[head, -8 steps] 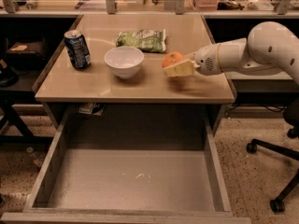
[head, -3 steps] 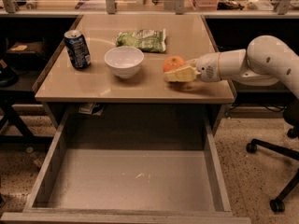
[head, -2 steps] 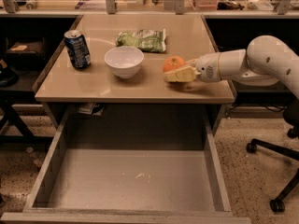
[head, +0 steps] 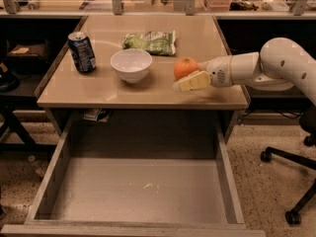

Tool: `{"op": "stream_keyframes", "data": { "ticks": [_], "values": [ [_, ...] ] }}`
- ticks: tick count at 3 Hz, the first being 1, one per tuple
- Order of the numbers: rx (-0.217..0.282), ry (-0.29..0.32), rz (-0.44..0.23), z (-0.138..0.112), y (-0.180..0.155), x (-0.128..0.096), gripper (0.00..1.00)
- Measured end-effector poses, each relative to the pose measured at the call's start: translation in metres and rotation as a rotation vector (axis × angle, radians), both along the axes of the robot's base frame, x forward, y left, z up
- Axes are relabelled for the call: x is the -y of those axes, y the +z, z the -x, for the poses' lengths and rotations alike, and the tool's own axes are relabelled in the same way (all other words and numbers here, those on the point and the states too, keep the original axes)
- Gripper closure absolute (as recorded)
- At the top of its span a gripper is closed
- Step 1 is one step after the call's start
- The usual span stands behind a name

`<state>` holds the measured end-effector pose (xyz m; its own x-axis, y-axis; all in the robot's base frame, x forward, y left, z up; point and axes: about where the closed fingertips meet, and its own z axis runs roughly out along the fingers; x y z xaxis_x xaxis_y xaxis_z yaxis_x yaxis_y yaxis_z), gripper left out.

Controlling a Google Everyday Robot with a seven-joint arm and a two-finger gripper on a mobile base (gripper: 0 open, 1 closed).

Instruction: Pick orange from top drawer and place on counter

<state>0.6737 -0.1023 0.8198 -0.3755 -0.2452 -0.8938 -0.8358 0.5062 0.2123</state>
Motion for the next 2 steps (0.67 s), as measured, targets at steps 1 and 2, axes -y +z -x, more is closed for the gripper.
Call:
{"op": "stream_keyframes", "data": {
  "ticks": [1, 2],
  "values": [
    [0.000, 0.000, 0.000, 0.0000, 0.0000, 0.0000, 0.00],
    [0.000, 0.000, 0.000, 0.0008, 0.0036, -0.0016, 0.00]
  ]
}}
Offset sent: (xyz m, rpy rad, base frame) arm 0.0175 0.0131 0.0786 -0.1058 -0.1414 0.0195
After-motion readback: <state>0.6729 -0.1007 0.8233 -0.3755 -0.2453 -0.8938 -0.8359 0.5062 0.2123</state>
